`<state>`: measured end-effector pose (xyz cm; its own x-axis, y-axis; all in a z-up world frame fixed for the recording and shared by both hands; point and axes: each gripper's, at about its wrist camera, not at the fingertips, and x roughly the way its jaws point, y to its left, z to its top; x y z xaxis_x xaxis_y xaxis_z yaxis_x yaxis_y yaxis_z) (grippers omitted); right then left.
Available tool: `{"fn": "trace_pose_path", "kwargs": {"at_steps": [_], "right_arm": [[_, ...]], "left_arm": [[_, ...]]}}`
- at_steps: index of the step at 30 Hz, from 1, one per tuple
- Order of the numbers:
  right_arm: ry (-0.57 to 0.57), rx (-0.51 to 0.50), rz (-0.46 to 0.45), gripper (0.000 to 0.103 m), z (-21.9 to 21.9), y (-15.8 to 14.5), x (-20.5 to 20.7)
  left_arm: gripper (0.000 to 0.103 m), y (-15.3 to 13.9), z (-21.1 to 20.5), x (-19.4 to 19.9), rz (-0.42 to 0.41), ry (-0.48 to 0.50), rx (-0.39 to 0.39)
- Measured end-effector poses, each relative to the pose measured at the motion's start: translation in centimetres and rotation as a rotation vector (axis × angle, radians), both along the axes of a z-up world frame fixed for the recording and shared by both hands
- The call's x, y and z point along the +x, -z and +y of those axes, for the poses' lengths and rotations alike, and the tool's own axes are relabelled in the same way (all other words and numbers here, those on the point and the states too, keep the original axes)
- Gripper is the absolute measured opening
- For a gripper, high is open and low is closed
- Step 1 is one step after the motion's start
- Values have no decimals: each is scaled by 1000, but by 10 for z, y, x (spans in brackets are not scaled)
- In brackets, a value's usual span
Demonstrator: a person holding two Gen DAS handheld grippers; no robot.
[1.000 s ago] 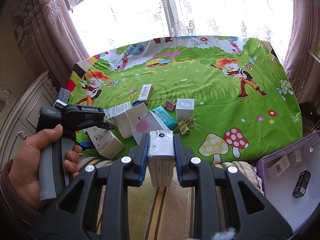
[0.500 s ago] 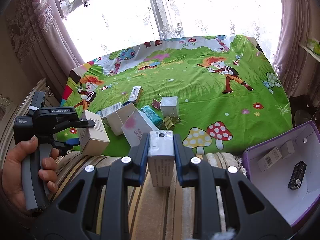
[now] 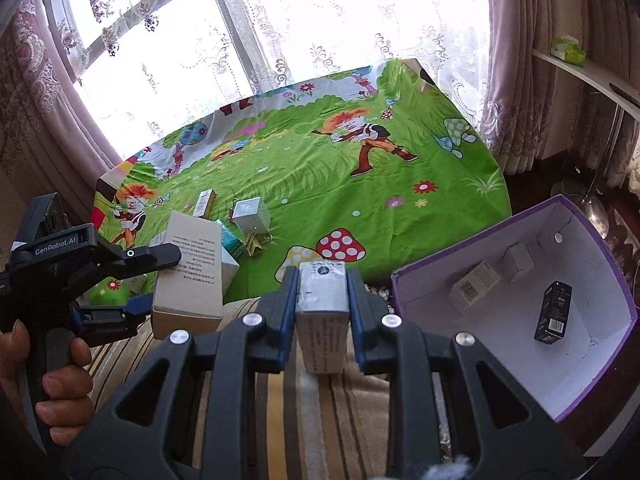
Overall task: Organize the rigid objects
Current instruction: 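Carry both boxes into the purple storage box and open both grippers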
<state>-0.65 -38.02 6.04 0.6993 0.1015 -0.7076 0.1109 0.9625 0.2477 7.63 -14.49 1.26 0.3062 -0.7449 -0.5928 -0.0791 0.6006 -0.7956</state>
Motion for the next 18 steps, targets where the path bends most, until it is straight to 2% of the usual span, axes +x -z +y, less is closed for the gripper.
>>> {"fn": "trace_pose_path", "kwargs": {"at_steps": [3,12,15,18], "right_arm": [[57,1,5,28,-23,1,-9],[202,-11,13,28,-76,-1,-31],[250,-30,24,28,-89,-1,-36],[274,-4,28,30,-100,1,-39]], "left_arm": [[54,-2,-27,-4,-10,86,-36],[54,-7,-91,-23,-39,293,-76],[63,-2,-105,-28,-5,363,-95],[67,-4,-107,-30,-16,382,-88]]}}
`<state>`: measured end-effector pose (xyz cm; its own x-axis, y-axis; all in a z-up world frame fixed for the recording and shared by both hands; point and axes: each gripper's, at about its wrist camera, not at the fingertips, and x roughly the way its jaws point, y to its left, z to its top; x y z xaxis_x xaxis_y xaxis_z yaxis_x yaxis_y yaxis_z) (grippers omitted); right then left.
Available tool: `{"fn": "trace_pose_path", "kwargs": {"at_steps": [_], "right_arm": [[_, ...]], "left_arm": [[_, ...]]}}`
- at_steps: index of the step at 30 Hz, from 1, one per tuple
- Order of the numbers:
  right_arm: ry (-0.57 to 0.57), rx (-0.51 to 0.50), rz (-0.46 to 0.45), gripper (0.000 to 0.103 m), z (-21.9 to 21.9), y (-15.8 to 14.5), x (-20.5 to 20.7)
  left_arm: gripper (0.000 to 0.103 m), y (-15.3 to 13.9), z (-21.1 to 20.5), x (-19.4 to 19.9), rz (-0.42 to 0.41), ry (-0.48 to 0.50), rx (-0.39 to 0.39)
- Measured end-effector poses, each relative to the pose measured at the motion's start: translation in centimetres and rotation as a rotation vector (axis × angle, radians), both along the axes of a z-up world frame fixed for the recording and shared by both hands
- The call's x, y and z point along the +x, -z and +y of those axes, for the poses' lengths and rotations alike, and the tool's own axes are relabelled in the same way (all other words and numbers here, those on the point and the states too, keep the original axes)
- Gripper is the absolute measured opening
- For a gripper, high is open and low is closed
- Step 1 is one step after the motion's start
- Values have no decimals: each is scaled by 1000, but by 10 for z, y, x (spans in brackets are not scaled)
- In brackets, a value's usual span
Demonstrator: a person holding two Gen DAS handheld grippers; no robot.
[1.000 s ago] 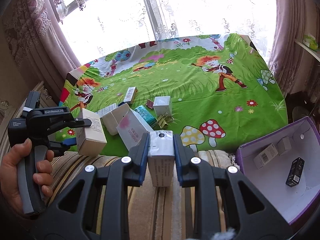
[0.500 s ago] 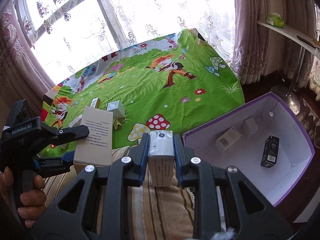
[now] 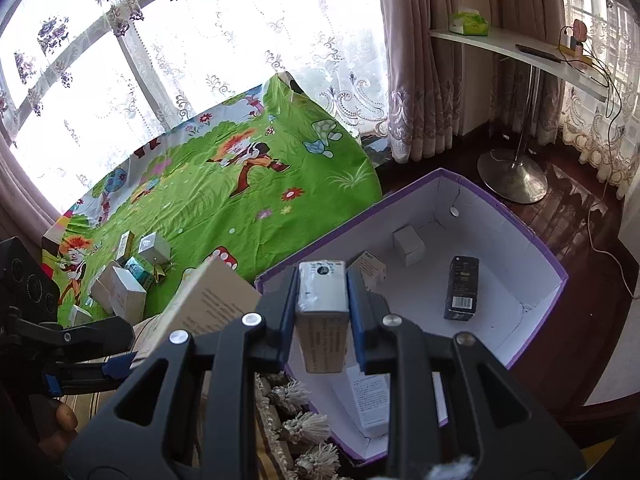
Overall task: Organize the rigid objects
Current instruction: 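Carry both boxes into the purple storage box and open both grippers, then move both grippers back toward the boxes on the bedspread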
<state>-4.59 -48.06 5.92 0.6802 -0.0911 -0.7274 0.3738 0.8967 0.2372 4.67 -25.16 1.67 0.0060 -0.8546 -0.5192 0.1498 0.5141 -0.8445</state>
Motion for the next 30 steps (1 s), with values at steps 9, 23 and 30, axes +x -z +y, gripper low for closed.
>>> {"fn": "trace_pose_path", "kwargs": {"at_steps": [9,23,30], "right_arm": [[28,-24,-12,69,-4,-9,-3],[-62,-91,-12,70,23,-16,4],[-119,-78,9,70,41,-13,14]], "left_arm": [[68,-25,7,-6,-216,-31,22],[68,-63,23,-20,-544,-4,190],[68,-71,67,-14,-620,-92,279]]}}
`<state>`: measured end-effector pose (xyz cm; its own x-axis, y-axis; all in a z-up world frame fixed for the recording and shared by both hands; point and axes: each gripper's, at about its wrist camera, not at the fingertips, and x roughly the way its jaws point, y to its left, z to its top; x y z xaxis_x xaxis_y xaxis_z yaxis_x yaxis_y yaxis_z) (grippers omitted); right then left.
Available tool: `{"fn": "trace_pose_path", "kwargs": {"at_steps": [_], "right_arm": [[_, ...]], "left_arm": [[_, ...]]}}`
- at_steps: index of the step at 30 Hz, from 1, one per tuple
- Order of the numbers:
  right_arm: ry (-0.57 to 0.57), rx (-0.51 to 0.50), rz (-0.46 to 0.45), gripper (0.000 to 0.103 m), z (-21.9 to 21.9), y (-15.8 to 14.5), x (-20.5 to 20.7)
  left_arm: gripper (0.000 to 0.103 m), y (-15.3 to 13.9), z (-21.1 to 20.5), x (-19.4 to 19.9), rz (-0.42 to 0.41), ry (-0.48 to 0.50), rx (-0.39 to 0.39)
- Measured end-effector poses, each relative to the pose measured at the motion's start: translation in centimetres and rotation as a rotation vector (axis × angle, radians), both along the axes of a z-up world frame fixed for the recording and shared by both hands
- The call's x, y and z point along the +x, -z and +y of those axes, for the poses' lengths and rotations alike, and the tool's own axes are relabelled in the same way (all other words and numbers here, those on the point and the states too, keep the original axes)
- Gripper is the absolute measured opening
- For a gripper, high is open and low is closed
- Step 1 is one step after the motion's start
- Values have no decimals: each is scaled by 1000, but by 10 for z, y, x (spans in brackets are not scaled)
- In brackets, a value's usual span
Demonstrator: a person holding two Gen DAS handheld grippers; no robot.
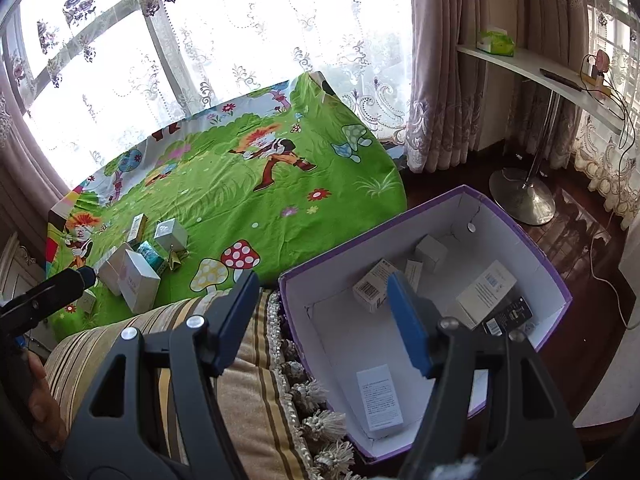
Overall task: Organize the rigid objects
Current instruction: 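Move both grippers back toward the boxes on the bedspread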
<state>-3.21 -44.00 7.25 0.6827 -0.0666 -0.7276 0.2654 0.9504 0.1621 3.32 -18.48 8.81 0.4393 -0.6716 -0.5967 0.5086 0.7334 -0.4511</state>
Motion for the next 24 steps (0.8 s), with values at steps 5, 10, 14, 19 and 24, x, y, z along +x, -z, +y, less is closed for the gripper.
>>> {"fn": "trace_pose_path", "kwargs": {"at_steps": [5,10,14,19,24], "right_arm": [[-48,-31,22,72,18,1,7],[-122,-94,45,75,45,3,15],[-190,-129,56,77,68,3,23],[-283,-181,67,80,101,7,36],[-381,-234,101,81,137,16,54]], "left_arm": [[68,4,55,10,-3,-113,6],[68,10,100,13,-3,-197,27],[68,20,129,16,8,-265,71],[68,31,165,20,23,-339,145],[68,41,196,24,45,-396,213]]}}
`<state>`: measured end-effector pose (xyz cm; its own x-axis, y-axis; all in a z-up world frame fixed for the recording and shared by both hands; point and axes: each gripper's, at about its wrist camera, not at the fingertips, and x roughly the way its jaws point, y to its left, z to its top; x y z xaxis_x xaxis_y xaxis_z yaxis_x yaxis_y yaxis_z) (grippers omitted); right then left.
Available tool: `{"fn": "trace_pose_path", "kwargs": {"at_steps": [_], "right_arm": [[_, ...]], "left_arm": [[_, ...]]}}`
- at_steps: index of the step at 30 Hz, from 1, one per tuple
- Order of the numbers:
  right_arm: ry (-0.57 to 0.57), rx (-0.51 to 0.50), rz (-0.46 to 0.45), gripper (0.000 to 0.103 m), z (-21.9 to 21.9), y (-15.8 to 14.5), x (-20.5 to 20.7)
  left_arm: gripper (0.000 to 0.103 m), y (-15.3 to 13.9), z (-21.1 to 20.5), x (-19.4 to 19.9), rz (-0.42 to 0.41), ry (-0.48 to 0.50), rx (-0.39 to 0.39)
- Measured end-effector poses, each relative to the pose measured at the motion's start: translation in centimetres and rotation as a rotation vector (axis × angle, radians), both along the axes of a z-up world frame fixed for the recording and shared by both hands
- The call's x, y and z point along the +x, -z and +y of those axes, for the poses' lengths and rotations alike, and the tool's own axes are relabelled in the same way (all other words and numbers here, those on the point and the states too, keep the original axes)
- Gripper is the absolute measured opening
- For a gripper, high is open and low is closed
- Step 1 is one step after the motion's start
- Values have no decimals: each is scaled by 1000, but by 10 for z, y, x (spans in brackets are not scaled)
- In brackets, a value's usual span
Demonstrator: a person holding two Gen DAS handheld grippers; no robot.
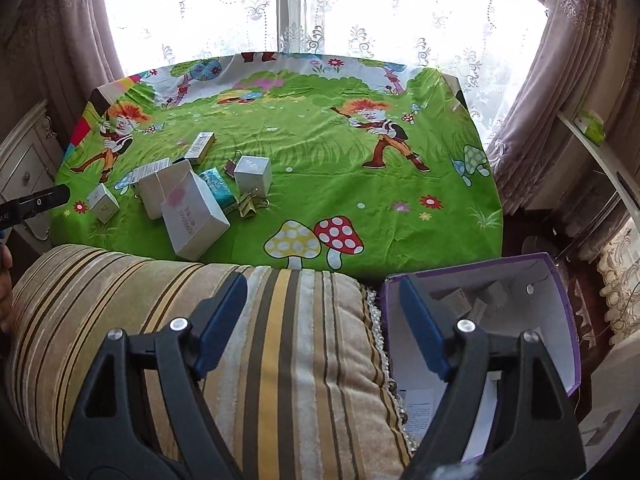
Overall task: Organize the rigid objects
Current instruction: 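Move both grippers back toward the boxes on the bedspread, then grasp the white cube box with red logo using the left gripper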
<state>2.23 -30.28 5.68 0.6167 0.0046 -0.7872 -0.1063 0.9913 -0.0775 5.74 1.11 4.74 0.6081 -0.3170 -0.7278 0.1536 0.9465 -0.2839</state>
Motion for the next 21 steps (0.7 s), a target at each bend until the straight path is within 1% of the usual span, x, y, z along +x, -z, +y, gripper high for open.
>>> {"fn": "trace_pose_path", "kwargs": {"at_steps": [3,7,12,15,21], "right_arm": [[-58,-34,15,82,21,5,10],[-118,-67,27,82,46,11,23],[-193,-120,61,82,74,22,38],[-246,-151,77,82,89,29,45],[-325,-219,121,83,119,49,60]], "left_arm": [[68,8,16,5,27,-26,30],[68,20,27,17,79,-37,88],[68,34,31,36,129,-33,194],[68,43,31,50,141,-20,281],[68,63,32,74,173,41,381]]}}
